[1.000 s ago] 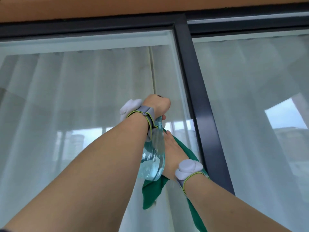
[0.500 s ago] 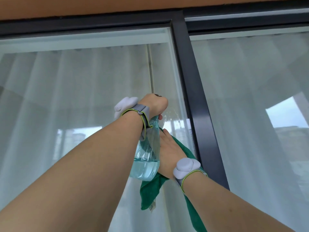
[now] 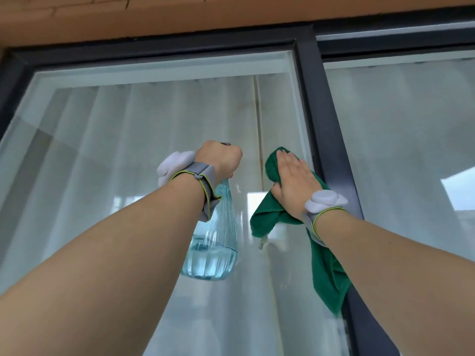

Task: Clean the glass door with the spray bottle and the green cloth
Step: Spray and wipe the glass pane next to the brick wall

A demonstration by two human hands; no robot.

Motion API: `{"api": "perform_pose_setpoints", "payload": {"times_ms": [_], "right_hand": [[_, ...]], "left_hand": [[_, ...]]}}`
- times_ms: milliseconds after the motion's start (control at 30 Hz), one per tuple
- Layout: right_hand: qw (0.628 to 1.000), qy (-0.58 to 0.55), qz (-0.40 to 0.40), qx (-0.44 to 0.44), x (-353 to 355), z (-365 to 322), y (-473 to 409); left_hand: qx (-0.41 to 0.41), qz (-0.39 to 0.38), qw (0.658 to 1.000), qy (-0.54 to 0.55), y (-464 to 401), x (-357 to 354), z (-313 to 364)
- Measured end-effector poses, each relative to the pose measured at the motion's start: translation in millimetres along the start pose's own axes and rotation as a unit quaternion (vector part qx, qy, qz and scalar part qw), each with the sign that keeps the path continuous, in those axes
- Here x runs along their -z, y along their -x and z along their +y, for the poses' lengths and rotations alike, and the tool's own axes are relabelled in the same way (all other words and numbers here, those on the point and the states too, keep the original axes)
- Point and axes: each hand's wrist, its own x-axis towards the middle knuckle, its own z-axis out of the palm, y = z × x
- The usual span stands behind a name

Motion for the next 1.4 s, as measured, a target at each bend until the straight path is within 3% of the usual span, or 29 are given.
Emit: {"api": "perform_pose_setpoints", "payload": {"times_ms": [233, 333, 467, 733, 867, 933, 1000, 1167, 1267, 1400], "right_hand": [[0.985, 0.023, 0.039, -0.165, -10, 0, 15], [0.98, 0.017, 0.071, -0.187, -24, -11, 36], [0.984, 0.008, 0.076, -0.159, -34, -14, 47], [0.992, 0.016, 0.026, -0.121, -16, -24, -1], [0.999, 0.018, -0.022, 0.034, -22, -48, 4], [0.997, 0.011, -0.032, 0.072, -22, -50, 10], [0.998, 0.006, -0.019, 0.051, -19, -40, 9], [0.988, -0.005, 0.04, -0.147, -15, -17, 5], [0.984, -0.004, 0.041, -0.175, -18, -28, 2], [1.0, 0.024, -0.004, 0.006, -25, -62, 6]], "left_hand": [[-0.001, 0.009, 1.0, 0.01, 4, 1, -1], [0.005, -0.01, 1.0, 0.008, 9, 1, -6], [0.023, -0.021, 0.999, 0.019, 13, 5, -14], [0.016, 0.032, 0.999, -0.007, 18, 27, -23], [0.018, 0.047, 0.998, -0.023, 20, 36, -26], [0.031, 0.059, 0.997, -0.024, 20, 39, -26], [0.035, 0.062, 0.997, -0.029, 20, 40, -27], [0.062, 0.048, 0.997, 0.008, 24, 38, -25], [0.076, 0.013, 0.996, 0.049, 31, 33, -21], [0.075, 0.0, 0.996, 0.055, 32, 33, -22]]}}
